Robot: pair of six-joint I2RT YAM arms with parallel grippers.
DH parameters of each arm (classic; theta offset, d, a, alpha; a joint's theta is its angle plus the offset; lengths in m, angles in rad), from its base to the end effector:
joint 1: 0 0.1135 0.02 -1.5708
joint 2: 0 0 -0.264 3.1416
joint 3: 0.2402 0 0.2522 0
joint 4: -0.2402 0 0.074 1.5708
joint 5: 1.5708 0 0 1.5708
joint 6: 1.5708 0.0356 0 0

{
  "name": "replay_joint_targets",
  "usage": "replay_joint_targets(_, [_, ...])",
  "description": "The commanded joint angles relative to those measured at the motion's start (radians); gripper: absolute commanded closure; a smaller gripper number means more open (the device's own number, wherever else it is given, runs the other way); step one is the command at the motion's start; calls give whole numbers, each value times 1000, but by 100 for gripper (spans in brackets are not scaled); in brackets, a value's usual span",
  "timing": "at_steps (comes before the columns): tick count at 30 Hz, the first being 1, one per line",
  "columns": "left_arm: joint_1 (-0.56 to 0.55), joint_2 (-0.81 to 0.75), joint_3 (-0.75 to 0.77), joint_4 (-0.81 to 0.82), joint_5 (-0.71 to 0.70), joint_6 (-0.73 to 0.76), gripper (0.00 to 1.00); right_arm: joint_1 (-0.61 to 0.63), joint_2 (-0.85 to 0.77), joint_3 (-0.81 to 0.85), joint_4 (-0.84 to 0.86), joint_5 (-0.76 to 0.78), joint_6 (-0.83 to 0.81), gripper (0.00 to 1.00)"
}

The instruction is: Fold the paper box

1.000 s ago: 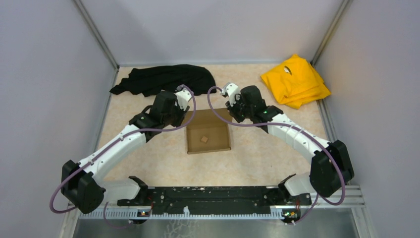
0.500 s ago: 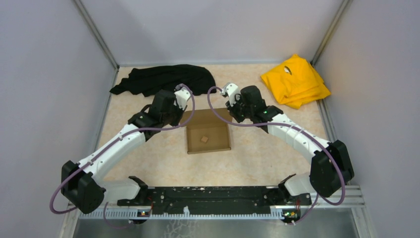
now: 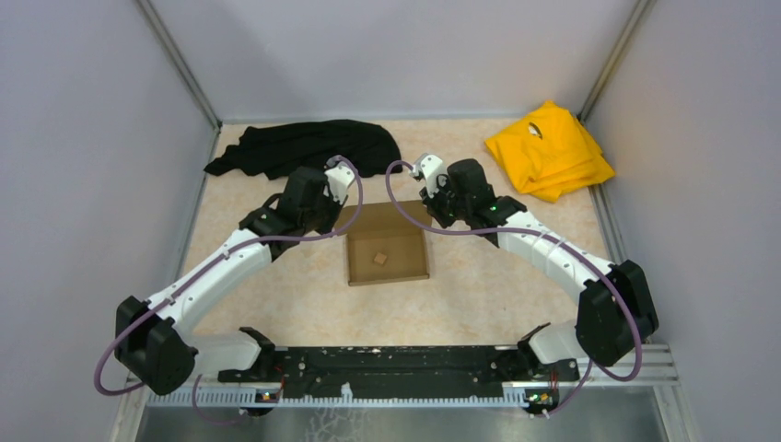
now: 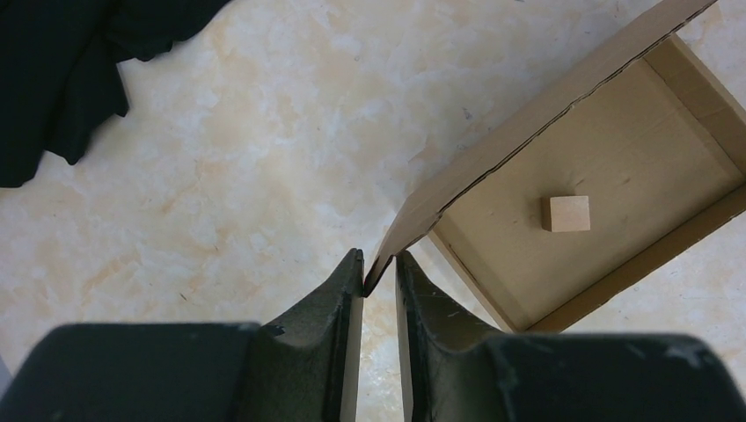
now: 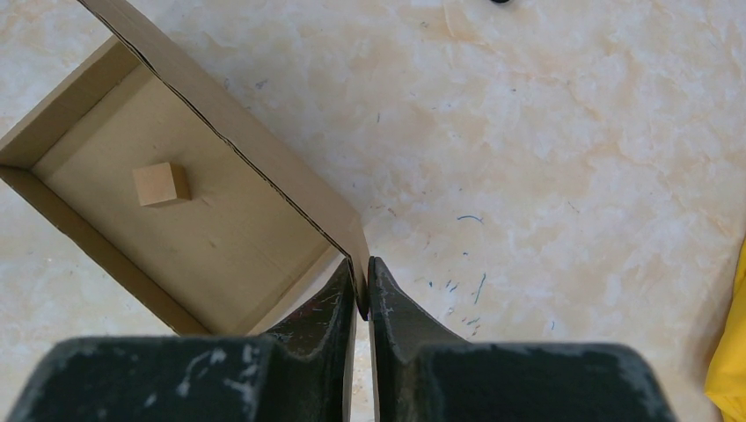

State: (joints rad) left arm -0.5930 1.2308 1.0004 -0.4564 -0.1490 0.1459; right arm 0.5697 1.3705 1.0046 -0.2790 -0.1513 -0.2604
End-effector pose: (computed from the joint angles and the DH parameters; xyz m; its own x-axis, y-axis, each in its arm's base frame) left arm 0.2257 -0.1457 0.2956 -0.4537 0.4791 -0.7514 0.5291 0.8233 0.2056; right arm 0.2539 0.1690 0.2750 -0.3257 -0.5109 -0.7955 -0.7436 0.6581 -0.1182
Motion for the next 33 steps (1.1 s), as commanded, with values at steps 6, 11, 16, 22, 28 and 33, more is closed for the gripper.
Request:
replay_joint_targets(6, [5, 11, 22, 4, 11, -20, 77, 12, -4, 54, 20, -11, 6, 92])
replay_joint_targets(11, [5, 22, 21, 4, 21, -20, 85, 13, -6, 53, 23, -11, 7, 93])
replay_joint_targets(16, [4, 26, 21, 4, 28, -22, 86, 14, -7, 51, 25, -12, 9, 93])
replay_joint_targets(22, [5, 31, 19, 5, 37, -30, 86, 15, -11, 47, 32, -21, 13, 93])
replay_joint_targets(28, [5, 30, 22, 1, 33, -32, 81, 15, -11, 46, 32, -21, 13, 93])
replay_joint_targets(33, [5, 25, 24, 1, 28, -34, 77, 15, -12, 45, 32, -22, 15, 93])
